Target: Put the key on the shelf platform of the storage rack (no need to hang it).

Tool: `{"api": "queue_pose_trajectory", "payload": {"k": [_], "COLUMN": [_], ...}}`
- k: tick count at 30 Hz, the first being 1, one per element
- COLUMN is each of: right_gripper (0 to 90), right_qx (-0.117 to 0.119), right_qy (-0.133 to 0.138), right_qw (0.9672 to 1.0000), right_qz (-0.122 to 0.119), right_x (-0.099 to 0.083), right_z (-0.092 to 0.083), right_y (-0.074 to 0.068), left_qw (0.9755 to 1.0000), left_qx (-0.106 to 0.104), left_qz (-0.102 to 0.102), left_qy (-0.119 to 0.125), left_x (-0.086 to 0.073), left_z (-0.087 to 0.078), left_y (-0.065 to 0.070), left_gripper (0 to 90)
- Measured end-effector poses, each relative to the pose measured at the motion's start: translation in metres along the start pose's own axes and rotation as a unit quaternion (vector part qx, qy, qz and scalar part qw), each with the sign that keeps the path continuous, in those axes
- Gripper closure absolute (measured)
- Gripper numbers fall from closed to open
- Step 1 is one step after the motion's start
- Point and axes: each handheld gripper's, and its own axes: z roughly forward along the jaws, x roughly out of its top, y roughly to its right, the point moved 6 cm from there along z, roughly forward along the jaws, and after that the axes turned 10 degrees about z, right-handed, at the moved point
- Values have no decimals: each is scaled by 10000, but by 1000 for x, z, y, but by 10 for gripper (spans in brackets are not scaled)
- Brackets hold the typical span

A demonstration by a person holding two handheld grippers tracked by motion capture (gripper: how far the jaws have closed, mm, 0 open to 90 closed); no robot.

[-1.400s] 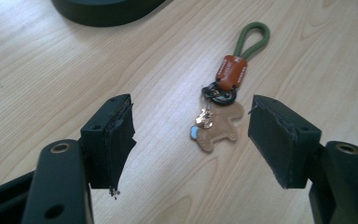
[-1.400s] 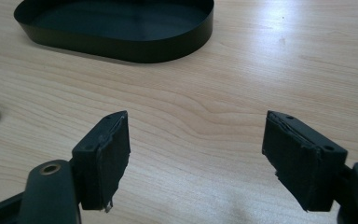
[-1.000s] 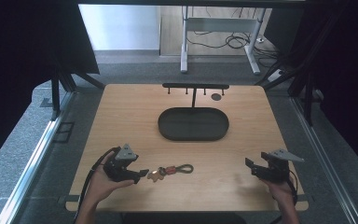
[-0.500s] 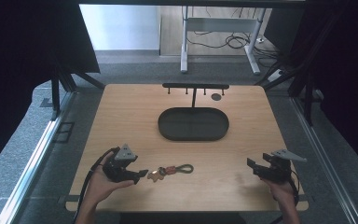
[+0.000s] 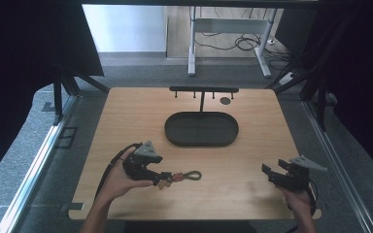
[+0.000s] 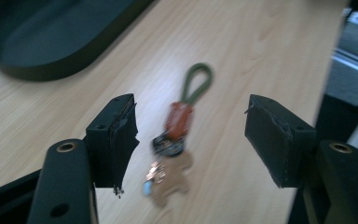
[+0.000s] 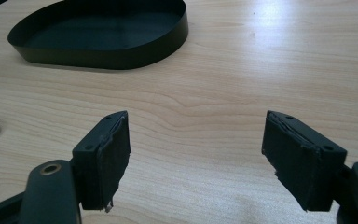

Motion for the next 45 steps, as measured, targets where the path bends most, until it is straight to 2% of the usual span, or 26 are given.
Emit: {"api": "queue_pose_trajectory", "payload": {"k": [11,14,15,17,22,28,29,30,31,32,33,34,35,36,39,45], "right_gripper": [230,230,230,230,230,230,230,230,230,230,230,230,230,230,230,230], "right_qx": [-15,-5,-6,1,25,31,30,35,35,35,32,30,29,29,22,18], "right_qy": [-14,-38,-52,-60,-108,-135,-139,-160,-173,-173,-194,-210,-211,-211,-220,-212], "right_qw": [10000,10000,10000,10000,9999,9998,9998,9998,9997,9997,9997,9997,9997,9997,9996,9996], "right_qz": [-51,-53,-60,-76,-103,-125,-130,-139,-147,-147,-148,-149,-153,-153,-162,-177], "right_x": [-1,-2,-2,-3,-4,-5,-6,-6,-7,-7,-7,-7,-8,-8,-8,-8], "right_z": [-1,0,1,2,4,5,6,6,7,7,8,8,8,8,8,9], "right_y": [-2,-2,-2,-2,-4,-4,-4,-5,-5,-5,-5,-5,-5,-5,-5,-5], "left_qw": [9986,9971,9958,9948,9910,9869,9852,9852,9835,9835,9816,9816,9798,9798,9775,9739], "left_qx": [-396,-452,-454,-447,-544,-700,-737,-737,-774,-774,-752,-752,-741,-741,-820,-845], "left_qz": [223,316,396,391,473,475,481,481,498,498,572,572,620,620,711,809], "left_qy": [-280,-520,-686,-822,-1124,-1372,-1473,-1473,-1558,-1558,-1660,-1660,-1749,-1749,-1808,-1943], "left_x": [11,11,9,8,7,7,7,7,6,6,5,5,6,6,9,7], "left_z": [2,9,13,20,41,56,61,61,66,66,71,71,75,75,78,86], "left_y": [3,4,4,4,1,-6,-9,-9,-10,-10,-11,-11,-11,-11,-10,-10], "left_gripper": [383,407,414,423,450,461,465,466,471,472,473,473,472,472,472,483]}}
